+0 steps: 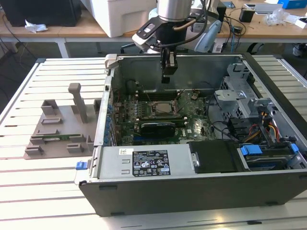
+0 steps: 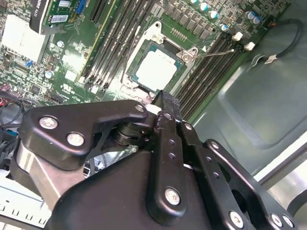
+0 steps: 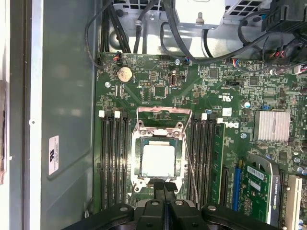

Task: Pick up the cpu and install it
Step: 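Place the cpu into insertion slot, then close the cpu cover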

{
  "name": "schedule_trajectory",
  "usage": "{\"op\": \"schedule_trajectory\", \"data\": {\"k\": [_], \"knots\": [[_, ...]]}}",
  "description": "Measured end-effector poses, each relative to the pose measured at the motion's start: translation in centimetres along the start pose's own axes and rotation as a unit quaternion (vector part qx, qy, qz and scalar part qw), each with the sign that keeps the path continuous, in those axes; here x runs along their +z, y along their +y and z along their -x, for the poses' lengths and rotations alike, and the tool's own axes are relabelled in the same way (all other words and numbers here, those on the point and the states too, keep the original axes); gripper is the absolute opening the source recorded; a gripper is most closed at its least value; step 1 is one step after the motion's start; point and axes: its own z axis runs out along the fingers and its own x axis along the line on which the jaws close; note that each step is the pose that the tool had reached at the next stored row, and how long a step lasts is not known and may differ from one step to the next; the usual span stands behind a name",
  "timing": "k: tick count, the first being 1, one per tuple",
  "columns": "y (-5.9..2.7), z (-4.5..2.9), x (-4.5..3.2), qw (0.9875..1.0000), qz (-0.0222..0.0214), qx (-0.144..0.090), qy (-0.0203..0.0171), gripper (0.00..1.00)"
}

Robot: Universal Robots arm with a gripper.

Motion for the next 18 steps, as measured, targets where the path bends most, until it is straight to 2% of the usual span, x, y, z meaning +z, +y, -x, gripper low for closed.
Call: {"op": "schedule_trajectory", "data": {"k": [13, 15, 18], "knots": [[0.13, 0.0, -0.07, 1.0, 0.0, 0.0, -0.0005, 0.11], [0.36, 0.01, -0.08, 1.0, -0.0001, 0.0, -0.0007, 0.11], [1.45, 0.04, -0.1, 1.0, -0.0003, 0.0, -0.0006, 0.11]]}}
